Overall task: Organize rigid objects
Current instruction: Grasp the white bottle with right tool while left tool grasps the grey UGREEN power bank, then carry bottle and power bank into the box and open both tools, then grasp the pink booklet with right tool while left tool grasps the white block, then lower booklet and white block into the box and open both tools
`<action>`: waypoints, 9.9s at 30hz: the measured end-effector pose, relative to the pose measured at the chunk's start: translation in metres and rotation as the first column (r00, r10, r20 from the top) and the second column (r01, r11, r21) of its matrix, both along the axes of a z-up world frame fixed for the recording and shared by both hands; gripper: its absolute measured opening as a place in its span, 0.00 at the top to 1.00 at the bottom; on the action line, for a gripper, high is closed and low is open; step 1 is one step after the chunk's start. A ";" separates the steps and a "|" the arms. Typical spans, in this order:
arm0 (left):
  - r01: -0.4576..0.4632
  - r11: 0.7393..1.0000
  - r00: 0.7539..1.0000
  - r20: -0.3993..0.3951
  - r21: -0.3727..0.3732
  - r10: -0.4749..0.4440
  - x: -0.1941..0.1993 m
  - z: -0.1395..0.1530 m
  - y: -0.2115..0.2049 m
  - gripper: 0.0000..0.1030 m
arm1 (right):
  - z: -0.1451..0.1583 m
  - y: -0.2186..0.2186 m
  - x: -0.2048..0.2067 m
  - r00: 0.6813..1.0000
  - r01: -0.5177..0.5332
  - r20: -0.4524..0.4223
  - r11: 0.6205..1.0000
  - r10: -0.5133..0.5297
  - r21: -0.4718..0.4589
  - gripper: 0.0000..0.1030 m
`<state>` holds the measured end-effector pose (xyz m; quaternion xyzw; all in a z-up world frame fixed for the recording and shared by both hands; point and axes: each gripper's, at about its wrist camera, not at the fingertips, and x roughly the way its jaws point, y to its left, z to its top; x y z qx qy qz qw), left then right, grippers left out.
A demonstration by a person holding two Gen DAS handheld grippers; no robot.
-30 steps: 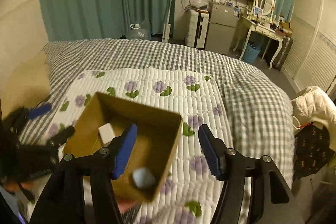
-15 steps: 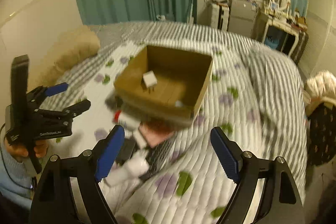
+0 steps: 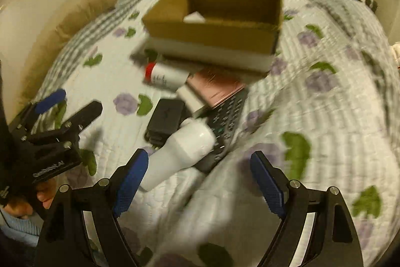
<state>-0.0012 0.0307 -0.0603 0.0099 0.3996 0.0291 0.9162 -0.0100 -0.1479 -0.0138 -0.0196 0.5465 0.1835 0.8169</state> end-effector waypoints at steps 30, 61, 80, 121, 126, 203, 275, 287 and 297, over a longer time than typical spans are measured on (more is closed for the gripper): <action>0.085 0.996 0.988 -0.125 -0.025 -0.088 0.029 -0.037 -0.053 0.03 | 0.019 -0.027 0.050 0.987 -0.006 0.158 0.995 0.021 -0.096 0.46; 0.127 0.987 0.977 -0.160 -0.101 -0.142 0.039 -0.029 -0.068 0.59 | 0.037 -0.037 0.053 0.973 -0.019 0.228 0.997 0.035 -0.071 0.46; 0.123 0.992 0.971 0.207 -0.018 -0.116 0.156 0.132 -0.042 0.59 | 0.189 -0.013 0.137 0.825 -0.035 0.561 0.997 0.064 -0.062 0.46; 0.218 0.976 0.973 0.079 0.008 -0.217 0.232 0.055 -0.072 0.54 | 0.090 -0.021 0.258 0.935 0.093 0.352 0.989 -0.048 -0.114 0.37; 0.200 0.979 0.965 0.167 0.048 -0.205 0.195 0.107 -0.064 0.33 | 0.145 -0.032 0.225 0.896 0.102 0.441 0.989 -0.044 -0.108 0.33; -0.019 1.000 0.995 -0.097 -0.006 0.018 0.071 -0.056 -0.022 0.13 | -0.053 0.051 0.119 0.907 -0.301 0.127 0.830 0.401 -0.469 0.63; 0.166 0.983 0.979 0.134 -0.077 -0.154 0.192 0.130 -0.054 0.48 | 0.171 -0.009 0.186 0.880 -0.079 0.467 0.996 0.085 -0.032 0.91; 0.221 0.975 0.974 0.048 0.016 -0.222 0.254 0.046 -0.073 0.48 | 0.086 -0.016 0.249 0.956 -0.052 0.289 0.998 0.042 0.027 0.91; 0.258 0.962 0.966 -0.002 0.086 -0.259 0.272 0.012 -0.079 0.48 | 0.027 -0.014 0.281 0.982 -0.079 0.178 0.993 0.063 0.083 0.91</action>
